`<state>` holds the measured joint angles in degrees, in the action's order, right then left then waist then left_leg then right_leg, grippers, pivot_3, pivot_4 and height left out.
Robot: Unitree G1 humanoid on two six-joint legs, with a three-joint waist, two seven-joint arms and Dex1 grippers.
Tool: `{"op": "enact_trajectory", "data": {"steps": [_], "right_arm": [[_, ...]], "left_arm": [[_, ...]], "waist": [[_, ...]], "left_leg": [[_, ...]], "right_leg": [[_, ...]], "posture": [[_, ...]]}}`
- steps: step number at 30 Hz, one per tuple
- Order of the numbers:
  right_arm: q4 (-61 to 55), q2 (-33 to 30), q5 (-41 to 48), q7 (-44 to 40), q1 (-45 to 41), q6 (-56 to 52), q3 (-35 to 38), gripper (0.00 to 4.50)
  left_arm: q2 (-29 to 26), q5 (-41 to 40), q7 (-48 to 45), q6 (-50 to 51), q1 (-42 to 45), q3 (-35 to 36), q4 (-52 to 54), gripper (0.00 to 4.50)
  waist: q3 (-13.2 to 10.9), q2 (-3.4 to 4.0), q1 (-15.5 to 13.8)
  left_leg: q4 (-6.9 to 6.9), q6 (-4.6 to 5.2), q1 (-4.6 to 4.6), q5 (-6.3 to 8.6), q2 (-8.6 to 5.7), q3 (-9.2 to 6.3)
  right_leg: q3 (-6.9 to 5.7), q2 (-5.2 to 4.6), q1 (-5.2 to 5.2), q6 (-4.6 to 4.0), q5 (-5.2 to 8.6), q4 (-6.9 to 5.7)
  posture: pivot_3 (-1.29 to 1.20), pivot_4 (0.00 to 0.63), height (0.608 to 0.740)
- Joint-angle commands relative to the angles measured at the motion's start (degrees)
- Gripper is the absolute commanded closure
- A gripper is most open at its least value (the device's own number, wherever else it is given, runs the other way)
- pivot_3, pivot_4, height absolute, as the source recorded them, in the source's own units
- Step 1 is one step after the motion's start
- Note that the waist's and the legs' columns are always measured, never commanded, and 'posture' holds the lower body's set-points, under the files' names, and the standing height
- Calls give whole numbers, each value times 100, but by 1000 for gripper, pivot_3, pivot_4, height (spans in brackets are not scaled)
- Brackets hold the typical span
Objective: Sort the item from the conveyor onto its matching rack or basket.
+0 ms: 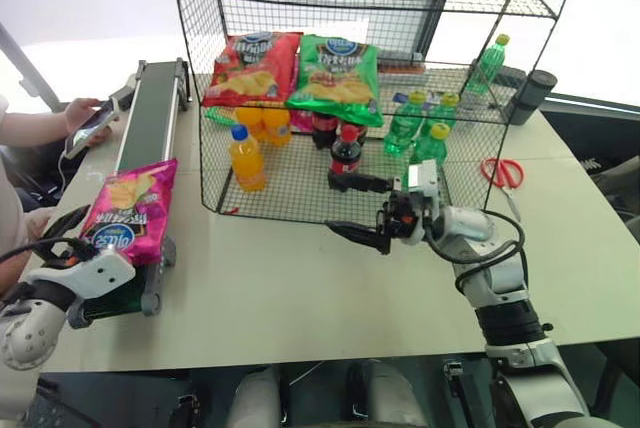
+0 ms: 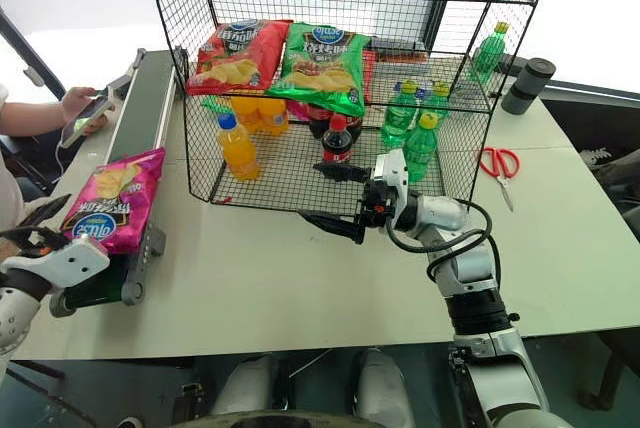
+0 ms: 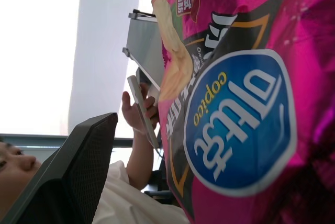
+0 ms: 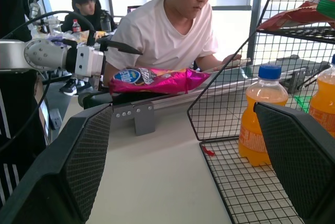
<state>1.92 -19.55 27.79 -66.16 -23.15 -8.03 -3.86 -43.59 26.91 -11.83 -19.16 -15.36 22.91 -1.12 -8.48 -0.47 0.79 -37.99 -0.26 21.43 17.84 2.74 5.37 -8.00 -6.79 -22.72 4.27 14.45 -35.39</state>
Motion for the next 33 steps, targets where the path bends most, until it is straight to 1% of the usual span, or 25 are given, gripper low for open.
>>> {"op": "enact_trajectory", "data": {"steps": [1, 3, 4, 6, 7, 8, 9, 11, 12, 14, 16, 17, 19, 20, 22, 23, 25, 27, 28, 29, 30, 31, 33], "right_arm": [[-183, -17, -10, 50, -35, 85, 11, 0], [-182, -69, -30, 45, -25, 73, 19, 0], [-171, -92, -49, 46, -29, 72, 20, 0], [-120, -117, -87, 47, -49, 113, 30, 0], [-94, -119, -91, 58, -66, 120, 35, 0], [-79, -123, -106, 74, -77, 133, 36, 0], [-75, -123, -116, 88, -82, 147, 36, 0], [-68, -118, -130, 101, -90, 143, 30, 0], [-63, -115, -154, 101, -91, 154, 16, 0], [-45, -104, -185, 105, -98, 158, 7, 0], [-53, -132, -208, 98, -80, 159, 6, 0], [-51, -144, -215, 96, -74, 156, 12, 0], [-38, -191, -224, 58, -64, 155, 24, 0], [-15, -220, -233, 40, -70, 162, 33, 0], [32, -286, -220, -11, -91, 153, 58, 0], [57, -312, -211, -30, -105, 145, 74, 0], [62, -380, -182, -84, -95, 102, 82, 0], [27, -442, -140, -129, -56, 13, 76, 0], [-53, -497, -43, -152, -10, -167, 80, 0], [-168, -569, 94, -198, 48, -395, 93, 0], [-329, -669, 317, -198, 112, -803, 133, 0], [-529, -827, 624, -197, 182, -1395, 164, 0], [-1040, -1273, 1398, -304, 385, -2606, 239, 0]], "left_arm": [[-31, -106, -18, -29, 32, -144, 111, 843], [7, -214, -39, 21, 51, -175, 118, 1724], [15, -232, -35, 36, 54, -186, 129, 2331], [7, -235, -38, 42, 51, -220, 142, 3380], [18, -242, -12, 50, 59, -211, 139, 3764], [20, -263, 10, 77, 88, -179, 135, 4314], [28, -308, 18, 113, 119, -141, 134, 4437], [63, -580, -45, 193, 209, -26, 184, 4437], [81, -854, -146, 219, 269, 50, 227, 4437], [152, -1602, -477, 284, 372, 172, 326, 4437], [134, -2641, -966, 418, 447, 497, 496, 4437], [133, -3372, -1346, 716, 459, 658, 662, 4437], [10, -4861, -2399, 1271, 250, 911, 1118, 4437], [-127, -5714, -3006, 1810, -4, 1088, 1463, 4437], [-461, -6938, -3830, 2726, -438, 1633, 1910, 4437], [-636, -7570, -4028, 3305, -560, 1950, 1976, 4437], [-976, -8504, -4410, 4245, -801, 2513, 2057, 4437], [-1163, -9478, -4430, 5067, -837, 2791, 2157, 4437], [-1206, -10001, -4393, 5431, -809, 2794, 2233, 4437], [-1210, -10354, -4342, 5670, -742, 2685, 2350, 4437], [-1219, -10680, -4313, 5883, -637, 2462, 2483, 4437], [-1239, -11013, -4257, 6109, -509, 2186, 2588, 4437], [-1096, -11292, -4097, 6288, -3, 1437, 2818, 4437]], "waist": [[0, 0, 6], [0, 0, 7], [0, 0, 5], [0, 0, 3], [0, 0, 3], [0, -1, 2], [1, -1, 2], [1, -1, 2], [1, -2, 2], [3, -4, -2], [2, -5, 2], [2, -5, 3], [2, -4, 18], [2, -3, 30], [-1, 2, 51], [-4, 5, 42], [-8, 12, 28], [-12, 18, 2], [-14, 22, -8], [-14, 23, -15], [-15, 24, -20], [-14, 23, -31], [-13, 19, -81]], "left_leg": [[0, 0, -1, 0, 0, 1], [0, 0, 0, 0, 1, 1], [0, 0, 0, 0, 1, 1], [1, 0, 0, 0, 1, 2], [1, 0, 0, 0, 1, 2], [0, 0, 0, 0, 1, 2], [0, 0, 0, 0, 1, 2], [0, 0, 0, 0, 1, 2], [0, 0, 0, 0, 1, 2], [0, 0, 0, 0, 1, 2], [0, 0, 0, 0, 1, 2], [0, -1, 1, 0, 1, 1], [0, -2, 0, -1, 2, 1], [0, -3, 0, -1, 2, 1], [0, -6, -1, -3, 5, 3], [0, -7, -2, -3, 6, 3], [0, -9, -2, -4, 5, 3], [-1, -12, -2, -6, 6, -1], [-2, -12, -6, -6, 3, -3], [-3, -11, -9, -6, -1, -5], [-3, -11, -9, -5, -2, -7], [-3, -10, -7, -5, -4, -8], [-4, -8, -2, -4, -7, -18]], "right_leg": [[0, 0, 0, 0, 0, 0], [0, 1, -1, 0, 0, -1], [0, 2, -1, 0, 0, -1], [0, 1, -1, 0, 0, -1], [0, 0, -1, 0, 0, 0], [0, 1, 0, 0, 0, -1], [0, 1, 0, 0, 0, 0], [0, 1, 0, 0, 0, -1], [0, 1, 0, 0, 0, -1], [0, 0, 0, 0, 0, 0], [1, -1, 0, 0, 0, 0], [0, -1, 0, 0, 0, 1], [0, -1, 0, 0, 0, 1], [0, -1, 0, 0, 0, 1], [1, 1, 0, 0, 0, 4], [0, 2, 1, 0, 0, 5], [-2, 7, -2, -1, 1, 3], [-3, 15, 0, -2, 1, -1], [-3, 23, 2, -1, 2, 1], [-2, 23, 0, -2, 2, 3], [-2, 22, 4, -2, 2, 6], [-2, 20, 5, -2, 2, 7], [-2, 19, 18, -2, 2, 12]], "posture": [[0, 150, 740], [0, 150, 740], [0, 150, 740], [0, 150, 740], [0, 150, 740], [0, 150, 740], [0, 150, 740], [0, 150, 740], [0, 150, 740], [0, 150, 740], [0, 150, 740], [0, 150, 740], [0, 150, 740], [0, 150, 740], [0, 150, 740], [0, 150, 740], [0, 150, 740], [0, 150, 740], [0, 150, 740], [0, 150, 740], [0, 150, 740], [0, 150, 740], [0, 150, 740]]}}
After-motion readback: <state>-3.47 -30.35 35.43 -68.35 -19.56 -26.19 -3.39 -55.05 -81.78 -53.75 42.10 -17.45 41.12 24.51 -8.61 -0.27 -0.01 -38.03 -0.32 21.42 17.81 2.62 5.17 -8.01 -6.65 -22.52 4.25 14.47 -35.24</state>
